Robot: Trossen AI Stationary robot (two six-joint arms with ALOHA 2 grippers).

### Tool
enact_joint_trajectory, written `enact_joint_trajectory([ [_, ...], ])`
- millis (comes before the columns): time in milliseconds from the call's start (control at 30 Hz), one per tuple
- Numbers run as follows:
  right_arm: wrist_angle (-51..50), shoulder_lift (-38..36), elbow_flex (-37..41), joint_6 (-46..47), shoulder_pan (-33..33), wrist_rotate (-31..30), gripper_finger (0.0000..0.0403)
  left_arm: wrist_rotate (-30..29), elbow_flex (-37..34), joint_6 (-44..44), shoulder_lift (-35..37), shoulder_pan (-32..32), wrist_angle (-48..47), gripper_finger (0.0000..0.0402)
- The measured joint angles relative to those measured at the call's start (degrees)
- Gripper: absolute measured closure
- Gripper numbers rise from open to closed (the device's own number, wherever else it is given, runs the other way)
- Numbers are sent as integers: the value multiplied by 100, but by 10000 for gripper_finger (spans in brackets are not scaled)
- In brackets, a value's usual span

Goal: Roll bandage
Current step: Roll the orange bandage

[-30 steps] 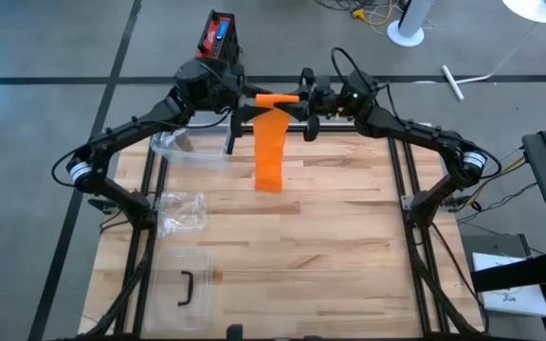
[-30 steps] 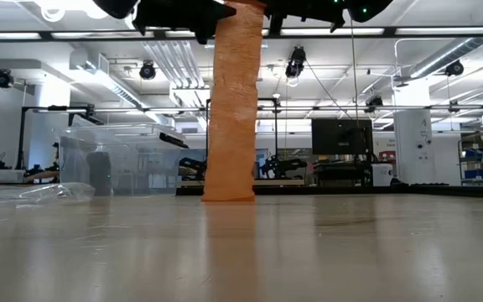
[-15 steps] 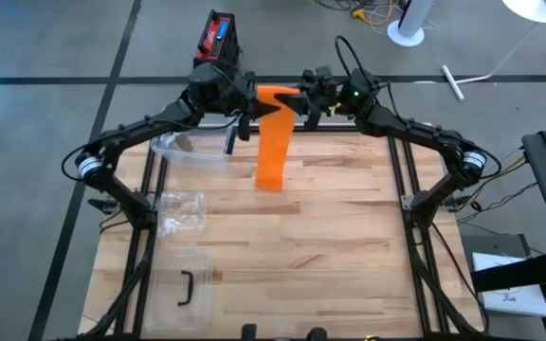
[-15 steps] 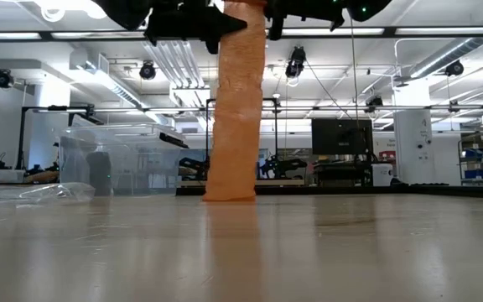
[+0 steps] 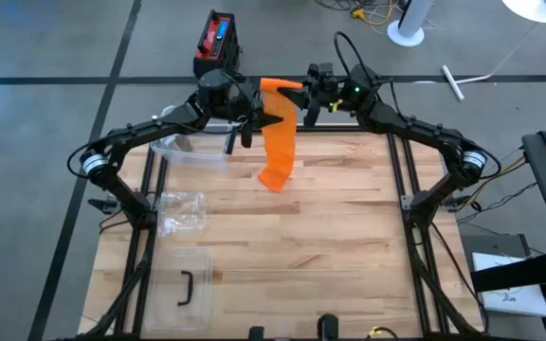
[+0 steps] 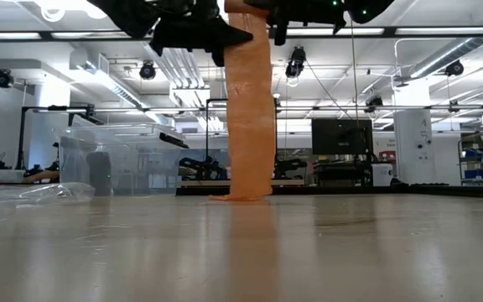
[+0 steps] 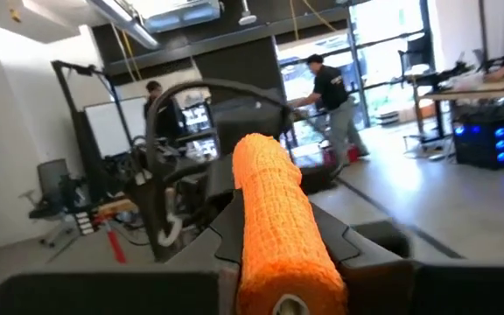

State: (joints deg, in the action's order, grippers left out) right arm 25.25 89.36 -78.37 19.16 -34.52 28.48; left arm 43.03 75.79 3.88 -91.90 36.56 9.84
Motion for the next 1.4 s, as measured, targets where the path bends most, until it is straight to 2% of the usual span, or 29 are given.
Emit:
enact_joint_trajectory([
  [233, -396, -3, 0, -996, -257, -1, 350, -4, -193, -37, 7, 2, 16, 401],
  [467, -564, -9, 0, -3013, -4, -38, 350, 0, -136, -42, 11, 2, 71, 401],
  [633, -570, -13, 0, -4310, 205, -307, 352, 216, -134, -135, 115, 3, 17, 401],
  [1033, -1227, -48, -260, -5087, 226, -310, 353, 407, -134, -190, 457, 24, -19, 396],
  [1267, -1235, -112, -260, -5957, 377, -761, 354, 426, -134, -483, 466, 22, -17, 348],
  [1400, -1252, -155, -264, -6264, 455, -793, 354, 424, -134, -460, 466, 22, -16, 309],
])
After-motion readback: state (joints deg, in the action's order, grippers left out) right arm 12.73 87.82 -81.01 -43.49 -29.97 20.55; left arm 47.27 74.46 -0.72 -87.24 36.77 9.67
